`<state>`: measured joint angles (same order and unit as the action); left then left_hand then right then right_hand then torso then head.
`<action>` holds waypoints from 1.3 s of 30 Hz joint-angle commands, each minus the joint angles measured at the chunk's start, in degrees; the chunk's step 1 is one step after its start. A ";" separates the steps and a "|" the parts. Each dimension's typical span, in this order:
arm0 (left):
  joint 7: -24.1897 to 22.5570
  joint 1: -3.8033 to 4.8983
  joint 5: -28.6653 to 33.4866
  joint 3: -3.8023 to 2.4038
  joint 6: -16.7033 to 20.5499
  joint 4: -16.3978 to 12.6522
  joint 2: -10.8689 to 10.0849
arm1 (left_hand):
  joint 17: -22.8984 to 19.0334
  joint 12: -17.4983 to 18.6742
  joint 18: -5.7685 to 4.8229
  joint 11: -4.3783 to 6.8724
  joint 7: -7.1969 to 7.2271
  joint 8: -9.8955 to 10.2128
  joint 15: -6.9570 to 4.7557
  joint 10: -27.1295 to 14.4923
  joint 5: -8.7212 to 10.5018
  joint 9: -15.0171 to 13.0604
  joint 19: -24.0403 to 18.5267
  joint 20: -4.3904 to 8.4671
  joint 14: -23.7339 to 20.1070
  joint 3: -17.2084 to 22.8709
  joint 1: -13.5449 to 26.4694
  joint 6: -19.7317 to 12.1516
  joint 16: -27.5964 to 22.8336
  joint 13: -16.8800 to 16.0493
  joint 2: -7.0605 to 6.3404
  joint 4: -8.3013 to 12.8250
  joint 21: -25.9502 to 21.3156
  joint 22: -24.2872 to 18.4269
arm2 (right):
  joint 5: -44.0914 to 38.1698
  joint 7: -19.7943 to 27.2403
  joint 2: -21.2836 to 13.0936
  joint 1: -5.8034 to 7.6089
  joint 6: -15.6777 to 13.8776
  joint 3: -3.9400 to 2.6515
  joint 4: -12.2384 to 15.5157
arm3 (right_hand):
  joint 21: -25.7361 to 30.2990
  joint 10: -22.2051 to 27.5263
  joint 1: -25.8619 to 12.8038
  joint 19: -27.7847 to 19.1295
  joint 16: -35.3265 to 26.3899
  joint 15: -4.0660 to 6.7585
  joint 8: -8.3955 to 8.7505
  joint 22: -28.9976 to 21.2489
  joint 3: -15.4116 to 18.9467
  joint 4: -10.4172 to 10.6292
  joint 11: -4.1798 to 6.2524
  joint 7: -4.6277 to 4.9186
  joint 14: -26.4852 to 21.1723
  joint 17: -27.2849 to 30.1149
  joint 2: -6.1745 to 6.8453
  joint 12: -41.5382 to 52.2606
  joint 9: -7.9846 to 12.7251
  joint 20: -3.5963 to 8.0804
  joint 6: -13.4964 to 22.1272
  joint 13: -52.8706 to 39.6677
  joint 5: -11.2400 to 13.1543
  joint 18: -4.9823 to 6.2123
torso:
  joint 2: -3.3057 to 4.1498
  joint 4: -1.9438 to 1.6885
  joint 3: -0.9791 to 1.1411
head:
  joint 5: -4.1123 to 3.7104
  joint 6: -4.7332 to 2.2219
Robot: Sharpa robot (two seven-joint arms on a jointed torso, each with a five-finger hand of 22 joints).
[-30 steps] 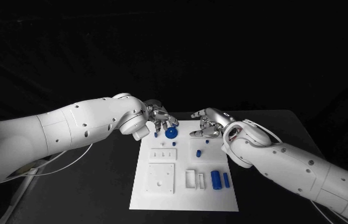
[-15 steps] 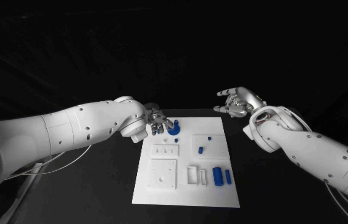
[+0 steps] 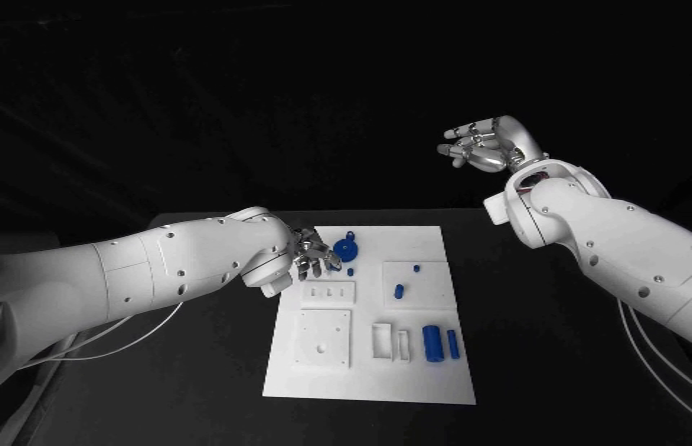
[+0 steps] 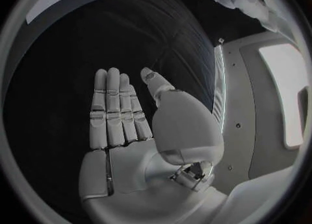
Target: Assemble the parts on the task board
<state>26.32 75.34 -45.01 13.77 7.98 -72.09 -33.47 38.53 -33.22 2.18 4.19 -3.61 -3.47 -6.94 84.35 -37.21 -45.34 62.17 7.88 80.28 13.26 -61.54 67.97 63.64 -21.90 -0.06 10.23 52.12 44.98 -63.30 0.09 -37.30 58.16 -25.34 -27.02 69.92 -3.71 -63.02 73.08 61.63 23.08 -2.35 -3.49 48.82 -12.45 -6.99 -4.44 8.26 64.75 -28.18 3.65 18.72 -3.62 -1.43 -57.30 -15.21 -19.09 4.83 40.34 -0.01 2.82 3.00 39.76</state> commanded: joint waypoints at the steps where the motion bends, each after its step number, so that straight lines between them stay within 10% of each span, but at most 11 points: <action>1: 1.66 -0.46 -4.33 -0.02 2.63 -0.32 0.10 | 0.05 -0.26 -0.45 0.58 5.48 -0.38 -0.09 2.42 -0.15 -0.69 0.27 0.01 0.37 3.52 -0.06 9.50 0.26 -0.09 0.56 3.27 -0.15 0.05 | 17.05 5.62 0.59 0.67 -0.58 -0.10 -1.37 | 0.11 -1.51 -1.28 -3.53 -6.10 -1.70 -0.03 -8.86 -1.47 -0.32 -1.52 0.39 -0.71 7.05 0.46 -7.44 0.07 -1.95 0.83 9.59 -1.46 -0.95 | 0.01 -0.07 -0.01 | -0.18 0.34; 2: 1.77 -0.55 -4.58 -0.02 2.79 -0.29 0.11 | 0.13 -0.40 -0.54 0.60 5.51 -0.37 -0.13 2.42 -0.22 -1.04 1.12 0.06 0.42 3.61 0.07 9.60 0.46 -0.16 0.64 3.32 -2.37 3.41 | 18.72 6.08 0.73 0.82 -0.35 -0.11 -1.72 | 0.02 -1.35 -1.88 -4.75 -8.60 -2.47 -0.03 -12.75 -1.85 -0.22 -1.78 0.56 -1.53 10.15 0.45 -9.69 0.09 -2.79 0.56 11.47 -2.62 -1.01 | 0.01 -0.08 -0.05 | -0.18 0.46; 3: 1.91 -0.67 -4.91 -0.02 2.95 -0.22 0.12 | 0.07 -0.47 -0.54 0.58 5.51 -0.37 -0.14 2.44 -0.22 -1.04 1.23 0.07 0.39 3.62 0.06 9.58 0.43 -0.19 0.60 3.37 -2.63 3.85 | 20.53 6.64 0.89 0.99 -0.07 -0.12 -2.16 | -1.92 -4.78 -2.79 -4.65 -13.87 -2.90 -0.10 -27.02 -3.03 -0.73 -2.08 0.73 3.11 20.67 0.45 -15.24 0.13 -4.39 0.28 11.06 -2.84 0.49 | 0.00 -0.03 -0.08 | -0.12 0.55; 14: 2.77 -1.88 -6.38 -0.01 2.29 1.14 0.57 | 1.00 -1.07 -0.66 0.70 5.65 -0.39 -0.17 2.44 -0.25 -1.99 2.24 0.10 0.42 3.66 0.27 9.87 1.41 -0.56 0.79 3.30 -5.64 8.24 | 27.94 8.50 2.17 1.75 1.32 -0.13 -5.02 | -1.00 -1.33 -3.12 -2.65 -18.95 -4.34 0.03 -44.82 -0.47 -0.32 -2.92 0.88 1.21 24.44 -0.32 -15.01 0.14 -5.18 1.78 11.87 -3.89 -0.21 | -0.02 0.22 0.00 | -0.15 1.06; 39: 3.04 -3.72 -5.56 -0.03 0.76 3.44 1.90 | 0.41 -1.09 -1.12 0.59 5.60 -0.42 -0.22 2.45 -0.14 -2.55 6.55 0.12 0.13 3.65 0.24 9.52 1.14 -0.73 0.74 2.65 -17.91 22.42 | 27.75 8.22 3.97 1.81 1.63 -0.08 -7.02 | -1.04 -0.55 -2.87 -3.83 -19.00 -4.74 0.09 -44.85 0.20 -0.34 -3.24 1.07 0.52 24.49 -0.39 -15.00 0.19 -5.42 2.98 11.86 -4.24 -0.51 | -0.06 0.11 0.07 | -0.16 2.00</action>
<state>29.27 71.71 -50.35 13.75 9.73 -68.65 -31.77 38.98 -34.05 2.18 4.19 -3.74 -3.72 -7.03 84.34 -37.21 -45.64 68.42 7.99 80.77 13.80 -61.29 68.12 64.80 -22.58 0.24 9.98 34.37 67.33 -35.75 7.78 -33.44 59.94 -24.57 -27.07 62.95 -4.52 -63.88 70.06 58.24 4.32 -6.88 -3.48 4.03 -12.51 -7.35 -7.78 9.30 65.48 -3.74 3.53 4.06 -3.51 -6.99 -54.75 -3.43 -23.08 4.84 40.27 0.09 2.87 2.75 41.68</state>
